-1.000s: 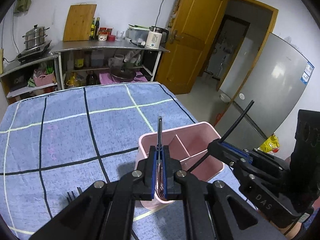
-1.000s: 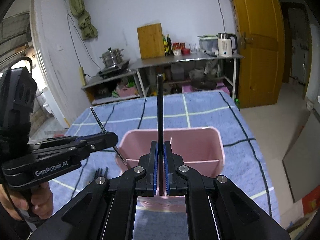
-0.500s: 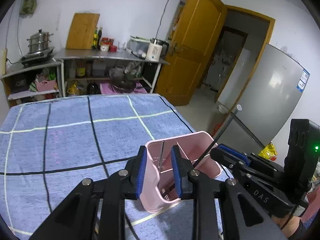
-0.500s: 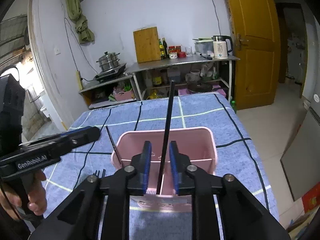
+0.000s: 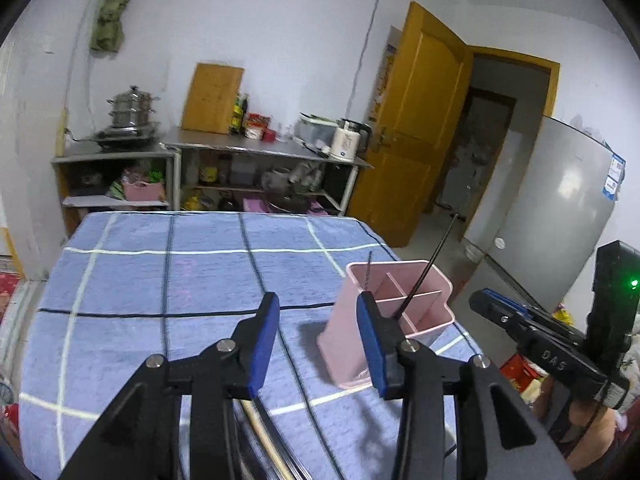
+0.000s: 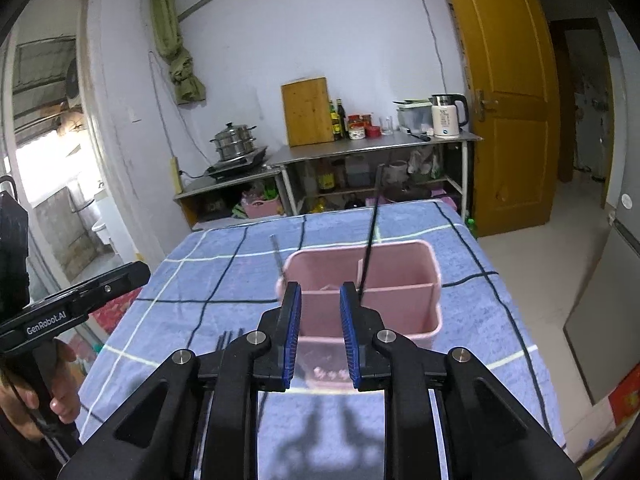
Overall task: Organize utensils
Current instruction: 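Move both open tools back to the remaining chopsticks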
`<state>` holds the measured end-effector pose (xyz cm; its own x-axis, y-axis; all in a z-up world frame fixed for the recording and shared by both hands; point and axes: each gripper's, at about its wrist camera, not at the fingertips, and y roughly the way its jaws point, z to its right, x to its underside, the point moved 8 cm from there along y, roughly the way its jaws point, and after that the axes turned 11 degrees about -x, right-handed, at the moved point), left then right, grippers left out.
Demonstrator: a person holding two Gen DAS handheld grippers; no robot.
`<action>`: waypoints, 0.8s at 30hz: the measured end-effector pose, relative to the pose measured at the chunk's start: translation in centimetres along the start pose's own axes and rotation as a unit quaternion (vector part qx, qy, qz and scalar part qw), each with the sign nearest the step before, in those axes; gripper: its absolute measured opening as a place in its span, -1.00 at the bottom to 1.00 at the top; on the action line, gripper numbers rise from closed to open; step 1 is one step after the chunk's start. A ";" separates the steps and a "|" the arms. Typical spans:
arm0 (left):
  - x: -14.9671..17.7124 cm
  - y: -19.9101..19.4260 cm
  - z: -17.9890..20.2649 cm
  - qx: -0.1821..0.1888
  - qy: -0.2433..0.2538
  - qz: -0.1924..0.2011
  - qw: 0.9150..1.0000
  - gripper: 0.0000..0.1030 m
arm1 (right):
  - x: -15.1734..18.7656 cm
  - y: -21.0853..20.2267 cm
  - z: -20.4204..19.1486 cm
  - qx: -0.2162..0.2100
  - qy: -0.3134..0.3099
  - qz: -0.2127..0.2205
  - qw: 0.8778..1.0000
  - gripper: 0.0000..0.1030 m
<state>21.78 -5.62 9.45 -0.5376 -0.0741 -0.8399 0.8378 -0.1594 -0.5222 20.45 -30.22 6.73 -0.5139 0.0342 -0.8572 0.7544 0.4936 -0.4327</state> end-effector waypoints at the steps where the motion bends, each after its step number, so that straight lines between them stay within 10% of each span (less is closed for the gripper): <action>1: 0.3 -0.6 -0.3 -0.005 0.002 0.005 1.000 -0.18 | 0.2 -0.3 -0.3 0.000 -0.004 0.002 1.000 -0.60; 24: 9.2 -5.8 -5.9 -0.068 -0.005 0.018 0.998 -0.18 | 8.9 -0.8 -5.8 -0.022 -0.038 -0.046 0.998 -0.60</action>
<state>12.59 0.39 3.90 -0.5069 -0.0869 -0.8576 0.8617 -0.0221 -0.5070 12.90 -25.25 1.12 -0.5456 -0.0784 -0.8344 0.6864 0.5294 -0.4986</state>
